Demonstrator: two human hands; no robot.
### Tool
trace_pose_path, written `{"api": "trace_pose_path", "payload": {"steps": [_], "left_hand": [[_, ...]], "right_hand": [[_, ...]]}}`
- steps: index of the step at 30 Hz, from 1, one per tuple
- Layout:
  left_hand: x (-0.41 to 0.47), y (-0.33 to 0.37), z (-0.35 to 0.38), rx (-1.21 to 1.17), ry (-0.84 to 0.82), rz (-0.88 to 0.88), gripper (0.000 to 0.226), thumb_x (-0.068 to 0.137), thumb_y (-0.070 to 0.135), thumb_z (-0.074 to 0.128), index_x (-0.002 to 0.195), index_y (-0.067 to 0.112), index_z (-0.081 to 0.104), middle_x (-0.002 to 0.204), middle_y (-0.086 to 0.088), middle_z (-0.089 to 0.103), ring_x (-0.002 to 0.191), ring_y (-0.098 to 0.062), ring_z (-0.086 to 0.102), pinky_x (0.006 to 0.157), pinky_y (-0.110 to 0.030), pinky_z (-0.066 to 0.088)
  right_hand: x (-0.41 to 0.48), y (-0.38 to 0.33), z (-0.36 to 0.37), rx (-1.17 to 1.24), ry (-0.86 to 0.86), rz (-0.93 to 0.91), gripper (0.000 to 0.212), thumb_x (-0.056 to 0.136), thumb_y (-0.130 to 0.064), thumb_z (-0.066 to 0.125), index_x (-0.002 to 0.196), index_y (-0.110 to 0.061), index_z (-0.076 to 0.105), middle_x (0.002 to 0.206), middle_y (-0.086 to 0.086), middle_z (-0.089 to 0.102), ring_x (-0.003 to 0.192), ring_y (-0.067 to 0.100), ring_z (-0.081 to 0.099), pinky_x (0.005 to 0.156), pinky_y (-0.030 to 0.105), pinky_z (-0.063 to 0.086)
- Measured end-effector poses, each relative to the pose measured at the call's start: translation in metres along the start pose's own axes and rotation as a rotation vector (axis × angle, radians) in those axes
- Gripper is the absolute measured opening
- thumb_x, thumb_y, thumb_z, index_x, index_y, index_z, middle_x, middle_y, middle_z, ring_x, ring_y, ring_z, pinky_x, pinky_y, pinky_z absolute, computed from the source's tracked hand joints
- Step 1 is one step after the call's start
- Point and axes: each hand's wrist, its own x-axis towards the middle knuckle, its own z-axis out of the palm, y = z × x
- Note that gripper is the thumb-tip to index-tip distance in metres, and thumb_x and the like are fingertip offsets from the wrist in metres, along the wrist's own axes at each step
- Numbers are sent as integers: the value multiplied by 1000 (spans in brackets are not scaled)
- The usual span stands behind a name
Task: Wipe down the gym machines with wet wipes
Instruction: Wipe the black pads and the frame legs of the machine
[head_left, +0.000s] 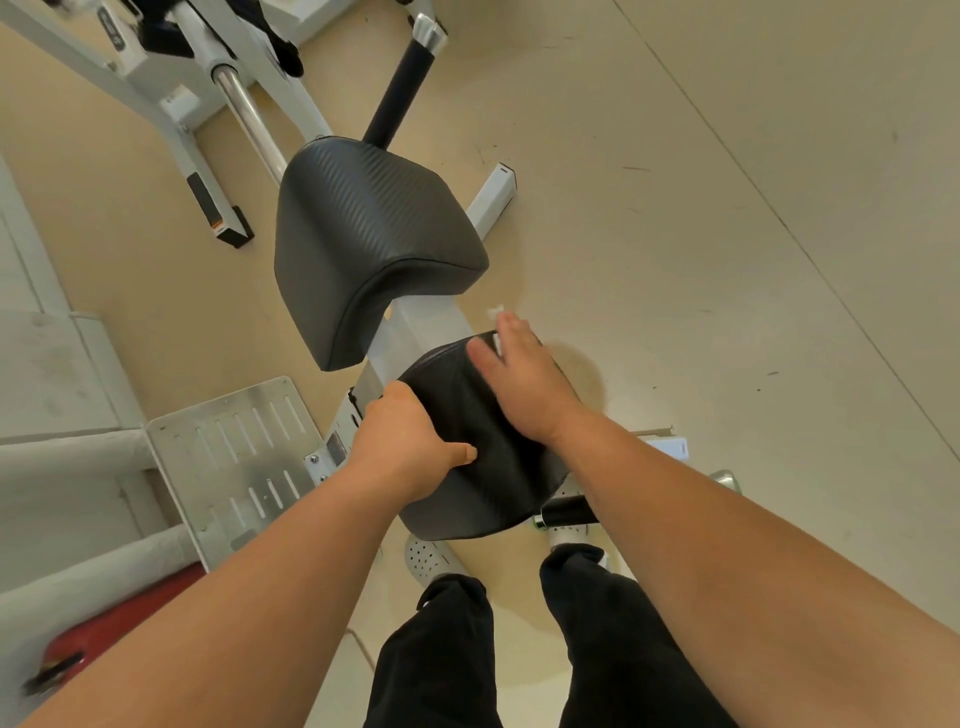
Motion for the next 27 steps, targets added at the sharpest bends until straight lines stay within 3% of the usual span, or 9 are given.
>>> {"api": "trace_pose_path", "payload": {"steps": [2, 5, 7, 10, 12, 18, 20, 24, 27], "left_hand": [[1, -2, -1, -3, 12, -4, 86, 69, 43, 90, 131, 9, 43, 124, -9, 57, 110, -28, 59, 84, -37, 52], [1, -2, -2, -4, 10, 0, 85, 70, 43, 90, 133, 10, 43, 126, -9, 58, 117, -31, 59, 91, -41, 53], [2, -1, -3, -6, -7, 0, 86, 70, 43, 90, 135, 10, 43, 130, -10, 57, 122, -33, 57, 97, -44, 52], [4, 2, -3, -7, -26, -1, 88, 70, 43, 90, 136, 10, 43, 133, -10, 58, 124, -35, 57, 100, -46, 51], [4, 2, -2, -5, -29, -3, 89, 70, 42, 90, 138, 10, 42, 135, -11, 56, 126, -36, 56, 102, -47, 50], [2, -1, -1, -14, 10, 4, 88, 67, 42, 91, 133, 9, 44, 126, -11, 60, 117, -33, 59, 95, -46, 55], [2, 1, -2, -22, -1, -3, 88, 69, 41, 91, 135, 10, 42, 129, -11, 58, 121, -35, 58, 98, -47, 54], [1, 0, -1, -25, -27, -13, 88, 70, 41, 90, 137, 11, 41, 134, -11, 57, 125, -37, 57, 101, -49, 52], [1, 0, -1, -26, -33, -8, 88, 71, 41, 90, 137, 11, 40, 134, -11, 56, 125, -37, 56, 102, -49, 52]], "right_hand": [[-31, -7, 5, -100, -32, -186, 88, 97, -67, 32, 165, -19, 5, 172, -3, 3, 158, 12, -3, 127, 40, -7], [-88, 28, 22, -154, -7, -244, 86, 98, -65, 30, 164, -28, -9, 171, -13, -14, 154, 3, -18, 125, 35, -11], [-101, 57, 27, -57, 30, -39, 82, 97, -66, 32, 163, -32, -2, 171, -14, -5, 157, 7, -8, 128, 39, -3], [-67, 67, 15, 260, 88, 390, 92, 83, -86, 26, 154, -28, 29, 159, -2, 33, 148, 26, 33, 121, 57, 29], [-38, 52, 3, 264, 88, 458, 105, 76, -92, 21, 154, -22, 34, 158, 2, 38, 147, 28, 36, 119, 58, 30], [-84, 7, 17, -53, -10, -77, 93, 91, -72, 26, 164, -25, -6, 172, -8, -10, 156, 8, -16, 125, 37, -12], [-114, 28, 25, -50, -12, -105, 88, 92, -68, 27, 163, -30, -8, 170, -14, -14, 154, 2, -20, 124, 33, -14], [-100, 57, 26, 212, 97, 343, 85, 90, -77, 25, 159, -29, 16, 167, -2, 20, 156, 26, 16, 125, 58, 20], [-48, 48, 9, 192, 118, 483, 113, 76, -92, 16, 159, -16, 28, 162, 6, 33, 151, 33, 27, 121, 60, 24]]}}
